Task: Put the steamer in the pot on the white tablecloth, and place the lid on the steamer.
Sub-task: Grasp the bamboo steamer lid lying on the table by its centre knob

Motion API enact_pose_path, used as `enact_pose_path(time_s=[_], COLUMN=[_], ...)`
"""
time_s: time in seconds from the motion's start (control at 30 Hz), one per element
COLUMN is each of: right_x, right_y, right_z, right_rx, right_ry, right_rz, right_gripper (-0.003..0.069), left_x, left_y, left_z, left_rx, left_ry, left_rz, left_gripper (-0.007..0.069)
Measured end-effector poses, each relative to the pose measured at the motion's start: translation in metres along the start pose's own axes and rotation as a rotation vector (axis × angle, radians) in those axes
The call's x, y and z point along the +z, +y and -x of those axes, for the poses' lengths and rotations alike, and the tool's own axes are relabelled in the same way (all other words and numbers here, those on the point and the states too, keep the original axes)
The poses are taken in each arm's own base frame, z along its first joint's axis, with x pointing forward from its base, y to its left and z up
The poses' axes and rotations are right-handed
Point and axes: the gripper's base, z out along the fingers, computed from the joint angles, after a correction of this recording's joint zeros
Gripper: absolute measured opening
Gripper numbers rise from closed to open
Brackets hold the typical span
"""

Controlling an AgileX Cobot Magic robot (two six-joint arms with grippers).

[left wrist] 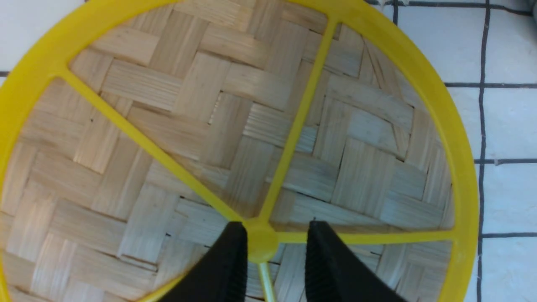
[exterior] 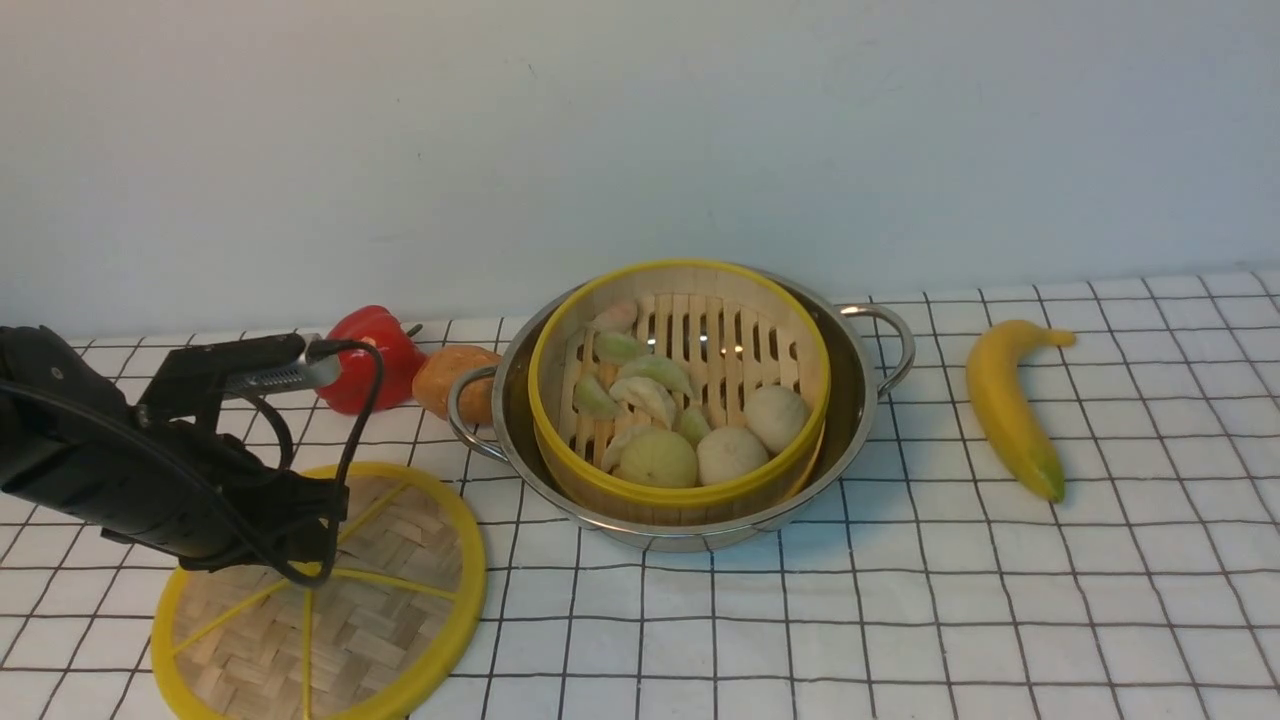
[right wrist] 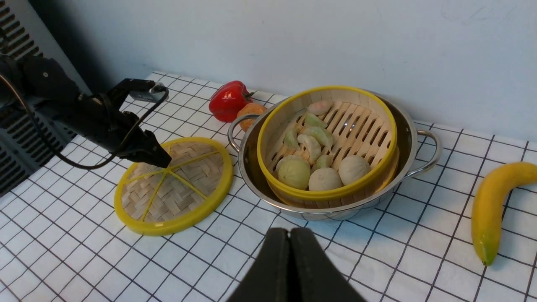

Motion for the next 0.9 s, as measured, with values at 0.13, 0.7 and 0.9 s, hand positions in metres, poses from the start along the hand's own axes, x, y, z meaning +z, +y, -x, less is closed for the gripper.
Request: enact_pose_path(time_s=[0.13, 0.7, 0.9], right_x=[0.000, 0.000, 0.000], right_y=[0.001, 0.001, 0.001], right_z=[0.000, 0.000, 0.000], right_rx=[0.004, 0.007, 0.006], right_ry=[-0.001, -0.001, -0.001], right_rz=[0.007, 0.013, 0.013], right_gripper=[-0.0010, -0.0008, -0.0007], left_x=[0.000, 0.010, 0.021], left_y=[0.000, 0.003, 0.006], left_z=[0.000, 0.000, -0.002], left_rx=[0.005, -0.001, -0.012], left_ry=[0.000, 0.006, 0.036], left_rz=[0.000, 0.010, 0.008], left_gripper=[0.0197, 0.0262, 0.0263])
